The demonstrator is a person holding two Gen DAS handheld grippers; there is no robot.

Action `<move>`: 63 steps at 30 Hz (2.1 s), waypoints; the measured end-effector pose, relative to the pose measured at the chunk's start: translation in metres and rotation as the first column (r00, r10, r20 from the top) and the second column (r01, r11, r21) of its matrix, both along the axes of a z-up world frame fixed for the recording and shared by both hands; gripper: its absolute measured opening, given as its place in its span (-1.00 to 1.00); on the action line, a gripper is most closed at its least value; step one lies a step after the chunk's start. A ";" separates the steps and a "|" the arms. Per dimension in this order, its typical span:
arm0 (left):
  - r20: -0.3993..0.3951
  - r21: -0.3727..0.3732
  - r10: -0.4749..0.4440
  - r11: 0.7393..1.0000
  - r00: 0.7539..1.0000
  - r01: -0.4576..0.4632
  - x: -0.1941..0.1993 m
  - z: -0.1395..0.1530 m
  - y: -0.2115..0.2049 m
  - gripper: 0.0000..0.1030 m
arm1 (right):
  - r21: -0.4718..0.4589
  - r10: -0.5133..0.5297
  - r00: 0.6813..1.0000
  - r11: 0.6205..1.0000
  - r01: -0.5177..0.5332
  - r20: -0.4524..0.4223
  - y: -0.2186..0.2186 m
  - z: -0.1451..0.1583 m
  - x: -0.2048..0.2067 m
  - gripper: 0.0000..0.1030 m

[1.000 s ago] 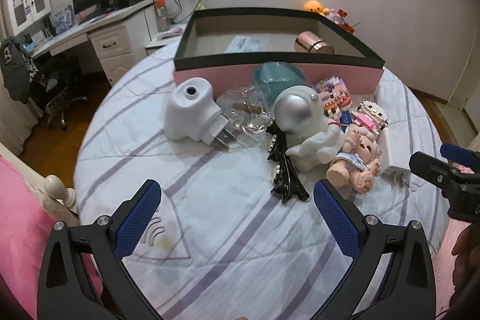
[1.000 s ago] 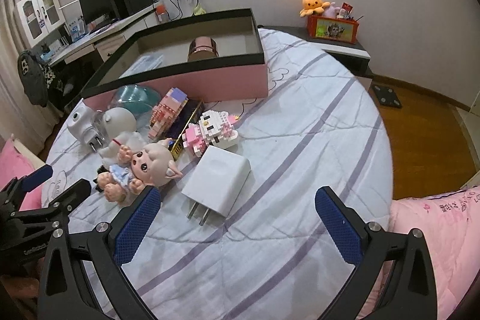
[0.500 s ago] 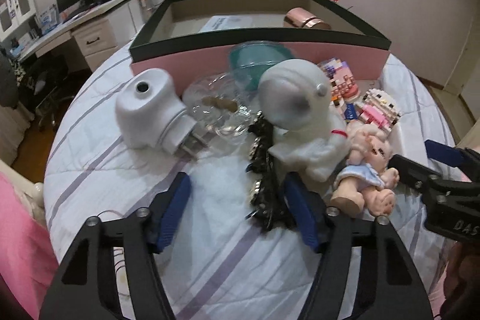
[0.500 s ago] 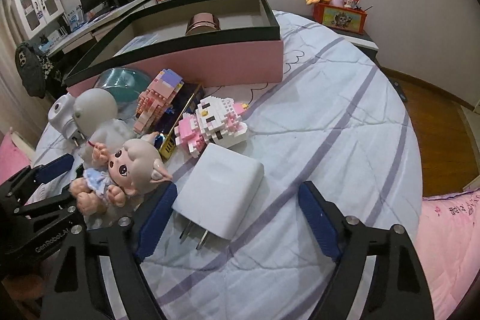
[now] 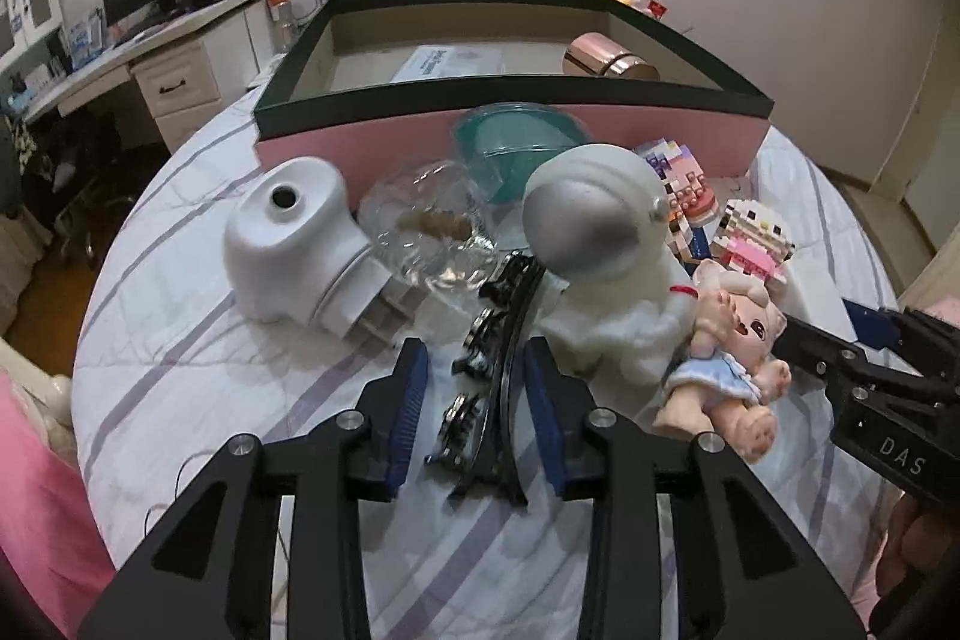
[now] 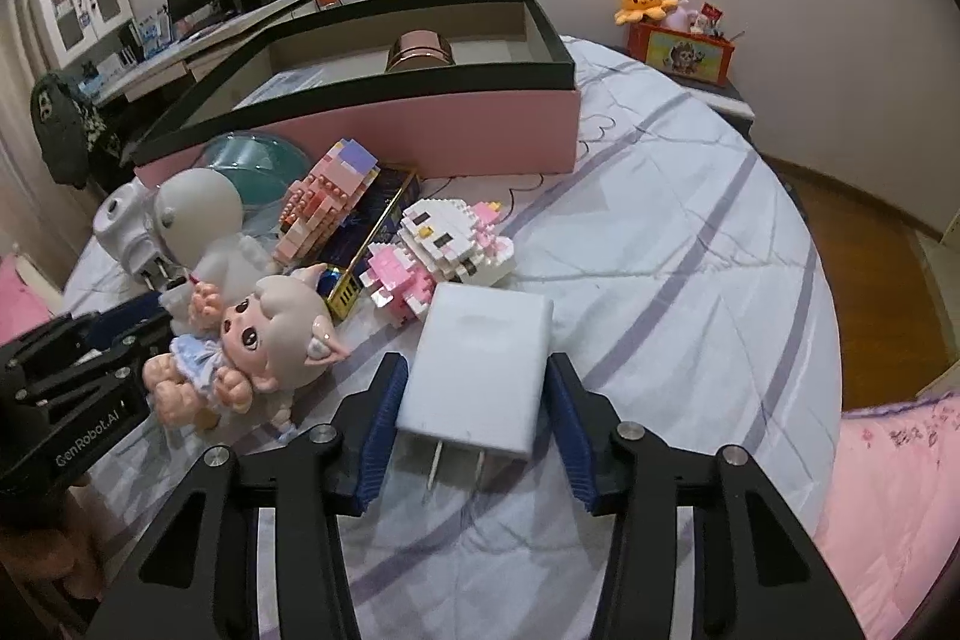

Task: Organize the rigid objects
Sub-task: 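Grasp the black hair clip with the left tool while the right tool grasps the white charger, then carry the clip and charger into the pink box and release both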

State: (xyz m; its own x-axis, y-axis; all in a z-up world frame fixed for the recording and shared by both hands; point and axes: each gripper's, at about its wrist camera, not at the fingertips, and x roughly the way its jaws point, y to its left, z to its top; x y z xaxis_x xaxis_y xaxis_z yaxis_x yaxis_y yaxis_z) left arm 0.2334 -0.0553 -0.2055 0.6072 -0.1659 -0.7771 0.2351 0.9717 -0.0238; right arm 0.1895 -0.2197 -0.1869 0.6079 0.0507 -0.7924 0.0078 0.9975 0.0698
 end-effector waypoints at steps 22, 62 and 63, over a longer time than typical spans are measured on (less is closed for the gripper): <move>0.096 -0.094 0.020 0.996 0.995 -0.011 -0.044 0.058 0.037 -0.64 | 0.119 0.050 0.995 0.991 -0.060 0.082 -0.004 0.046 -0.023 -0.20; -0.011 -0.062 0.031 0.998 0.999 -0.032 0.221 0.050 -0.018 -0.60 | 0.092 0.138 0.990 0.987 -0.135 -0.026 0.014 0.040 0.248 -0.19; -0.030 -0.047 0.033 0.998 0.999 -0.034 0.223 0.045 -0.019 -0.58 | 0.091 0.139 0.989 0.987 -0.135 -0.042 0.014 0.037 0.249 -0.19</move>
